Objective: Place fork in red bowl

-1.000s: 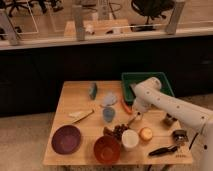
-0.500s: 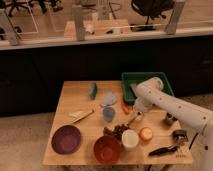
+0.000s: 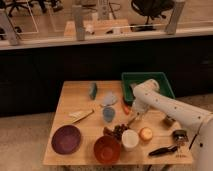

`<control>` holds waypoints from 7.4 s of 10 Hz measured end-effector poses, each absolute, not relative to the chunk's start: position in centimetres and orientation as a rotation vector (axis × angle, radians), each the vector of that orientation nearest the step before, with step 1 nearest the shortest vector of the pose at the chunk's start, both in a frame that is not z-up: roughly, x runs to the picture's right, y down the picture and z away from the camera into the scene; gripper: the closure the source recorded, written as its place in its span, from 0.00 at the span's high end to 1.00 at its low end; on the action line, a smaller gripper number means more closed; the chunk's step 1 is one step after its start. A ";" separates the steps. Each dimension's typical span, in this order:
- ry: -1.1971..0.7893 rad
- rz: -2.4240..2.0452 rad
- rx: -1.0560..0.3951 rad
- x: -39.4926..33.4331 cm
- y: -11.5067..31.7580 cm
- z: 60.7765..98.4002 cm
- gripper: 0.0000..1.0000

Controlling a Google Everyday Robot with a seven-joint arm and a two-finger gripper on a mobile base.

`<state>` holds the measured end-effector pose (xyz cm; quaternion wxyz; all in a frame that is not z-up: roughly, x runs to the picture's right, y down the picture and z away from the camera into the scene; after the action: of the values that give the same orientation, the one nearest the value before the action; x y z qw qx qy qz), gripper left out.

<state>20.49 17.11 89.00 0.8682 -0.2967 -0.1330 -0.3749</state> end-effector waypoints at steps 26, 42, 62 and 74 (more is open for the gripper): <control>-0.529 -0.838 -0.367 17.9 15.8 70.8 0.00; -0.865 -1.064 -0.325 7.0 19.6 60.7 0.00; -1.172 -1.164 -0.257 -0.8 25.9 66.8 0.00; -1.190 -1.129 -0.259 0.7 26.4 67.6 0.78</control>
<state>0.67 26.36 67.55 0.6747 -0.1151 -0.5290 -0.5017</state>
